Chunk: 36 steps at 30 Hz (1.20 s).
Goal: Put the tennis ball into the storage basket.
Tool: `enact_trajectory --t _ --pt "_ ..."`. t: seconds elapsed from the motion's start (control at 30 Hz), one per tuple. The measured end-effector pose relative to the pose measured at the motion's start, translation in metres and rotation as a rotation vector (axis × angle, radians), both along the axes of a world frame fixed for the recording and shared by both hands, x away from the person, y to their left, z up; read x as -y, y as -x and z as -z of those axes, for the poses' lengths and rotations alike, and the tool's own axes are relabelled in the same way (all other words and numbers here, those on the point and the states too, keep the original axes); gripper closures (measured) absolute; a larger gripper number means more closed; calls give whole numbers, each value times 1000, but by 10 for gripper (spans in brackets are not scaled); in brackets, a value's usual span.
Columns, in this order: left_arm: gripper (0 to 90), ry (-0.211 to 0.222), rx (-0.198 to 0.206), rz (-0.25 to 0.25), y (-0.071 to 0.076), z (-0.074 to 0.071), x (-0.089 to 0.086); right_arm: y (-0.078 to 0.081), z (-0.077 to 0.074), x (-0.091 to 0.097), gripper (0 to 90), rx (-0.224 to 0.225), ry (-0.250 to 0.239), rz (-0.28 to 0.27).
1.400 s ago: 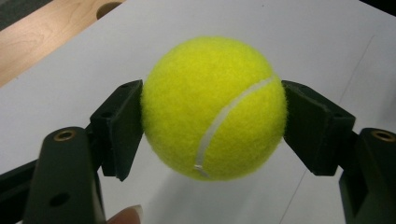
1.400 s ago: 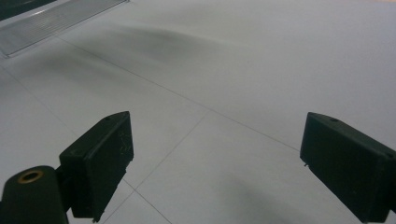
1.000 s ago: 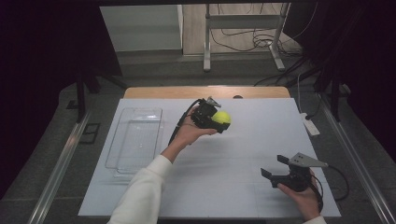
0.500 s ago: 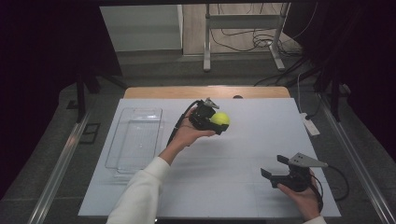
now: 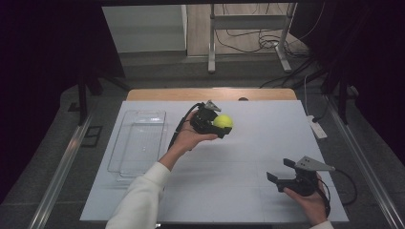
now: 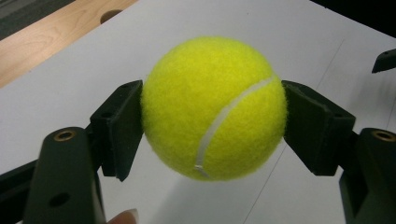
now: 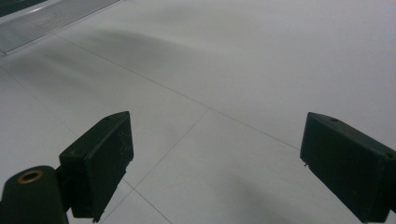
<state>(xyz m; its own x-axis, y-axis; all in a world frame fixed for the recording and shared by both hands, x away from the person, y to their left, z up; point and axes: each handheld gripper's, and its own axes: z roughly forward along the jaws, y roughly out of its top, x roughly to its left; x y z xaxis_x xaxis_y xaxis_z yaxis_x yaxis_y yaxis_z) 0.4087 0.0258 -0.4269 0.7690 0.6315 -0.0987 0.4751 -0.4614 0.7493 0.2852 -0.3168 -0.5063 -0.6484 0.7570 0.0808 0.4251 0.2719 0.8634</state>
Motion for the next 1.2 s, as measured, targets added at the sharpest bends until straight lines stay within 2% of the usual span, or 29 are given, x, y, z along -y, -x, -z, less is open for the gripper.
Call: enact_trajectory --t 0.73,1.2 --pt "271 34 36 -21 16 -4 -20 0 0 0 98 0 4 2" --pt "271 48 31 -46 18 0 -33 0 1 -1 98 -1 6 5"
